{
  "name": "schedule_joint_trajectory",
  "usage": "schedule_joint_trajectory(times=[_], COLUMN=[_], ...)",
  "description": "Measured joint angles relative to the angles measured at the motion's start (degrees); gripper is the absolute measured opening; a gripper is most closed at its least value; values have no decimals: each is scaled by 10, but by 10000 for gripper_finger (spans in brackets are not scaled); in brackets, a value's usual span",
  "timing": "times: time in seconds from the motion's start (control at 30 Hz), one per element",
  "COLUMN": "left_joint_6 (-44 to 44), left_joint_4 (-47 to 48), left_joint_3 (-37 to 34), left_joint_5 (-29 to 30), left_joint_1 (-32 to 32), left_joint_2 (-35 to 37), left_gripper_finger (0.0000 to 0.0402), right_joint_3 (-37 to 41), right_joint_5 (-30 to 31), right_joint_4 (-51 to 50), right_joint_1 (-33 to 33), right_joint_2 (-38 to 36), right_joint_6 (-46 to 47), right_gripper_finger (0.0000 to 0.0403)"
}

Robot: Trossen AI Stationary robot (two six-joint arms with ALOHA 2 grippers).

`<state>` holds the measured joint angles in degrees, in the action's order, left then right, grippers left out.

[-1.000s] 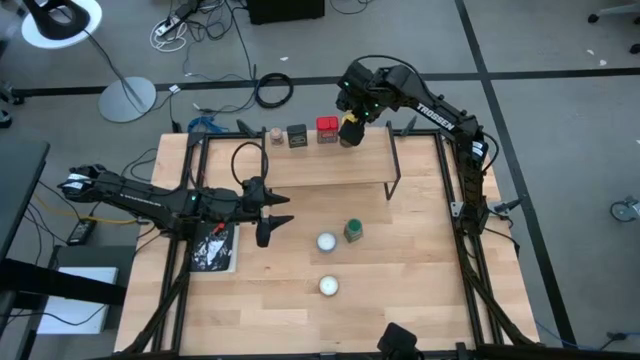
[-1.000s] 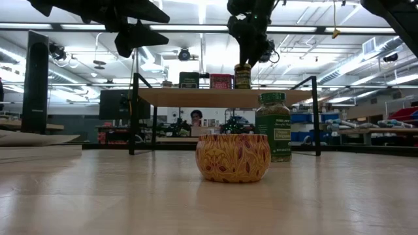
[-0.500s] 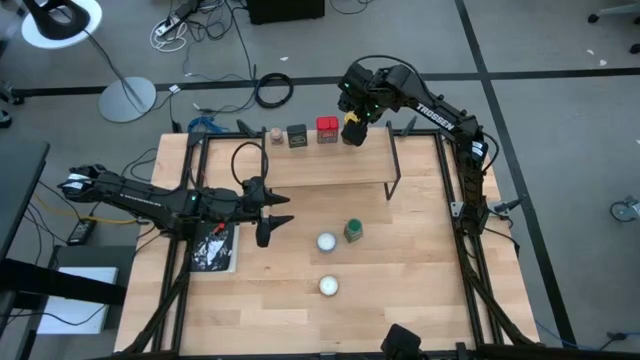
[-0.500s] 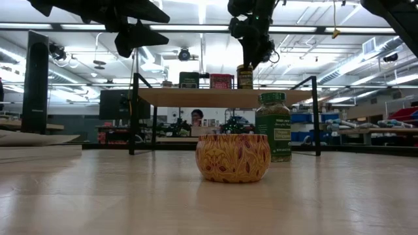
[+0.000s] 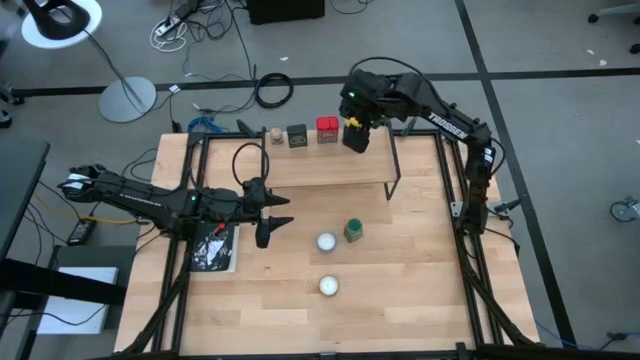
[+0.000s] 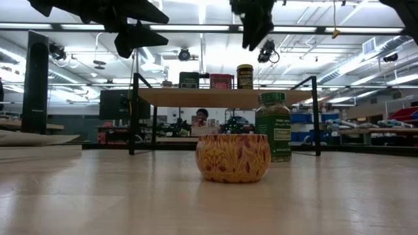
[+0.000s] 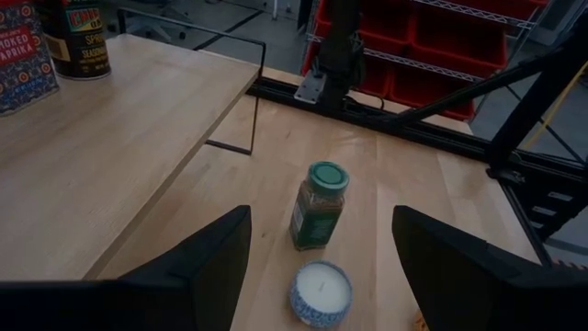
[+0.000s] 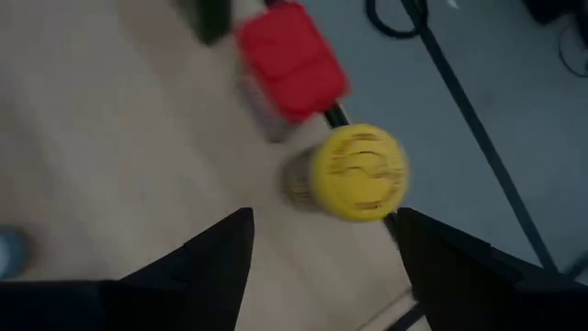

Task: Shelf spices
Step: Put the green seasoning bottle on the shelf

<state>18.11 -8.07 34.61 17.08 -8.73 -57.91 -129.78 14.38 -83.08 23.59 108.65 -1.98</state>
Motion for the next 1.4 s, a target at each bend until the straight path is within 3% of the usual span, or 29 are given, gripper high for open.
schedule_joint_trajectory(times=[0.4,0.67,1.03,1.4], left_joint_6=[-1,-1,-1,-1], left_joint_4=[1,-2,-2,0], left_joint_3=[0,0,0,0], left_joint_5=[0,0,0,0], left_joint_1=[0,0,0,0], left_joint_2=[0,0,0,0], left_gripper_finger=[269,269,269,269], right_joint_3=[6,103,291,375], right_joint_5=[-111,-136,-158,-192], right_joint_4=[-19,-20,32,137], right_joint_1=[-146,-222,-260,-255], right_joint_2=[-24,-20,-19,-19], right_joint_6=[9,30,64,65], right_gripper_finger=[257,261,281,281])
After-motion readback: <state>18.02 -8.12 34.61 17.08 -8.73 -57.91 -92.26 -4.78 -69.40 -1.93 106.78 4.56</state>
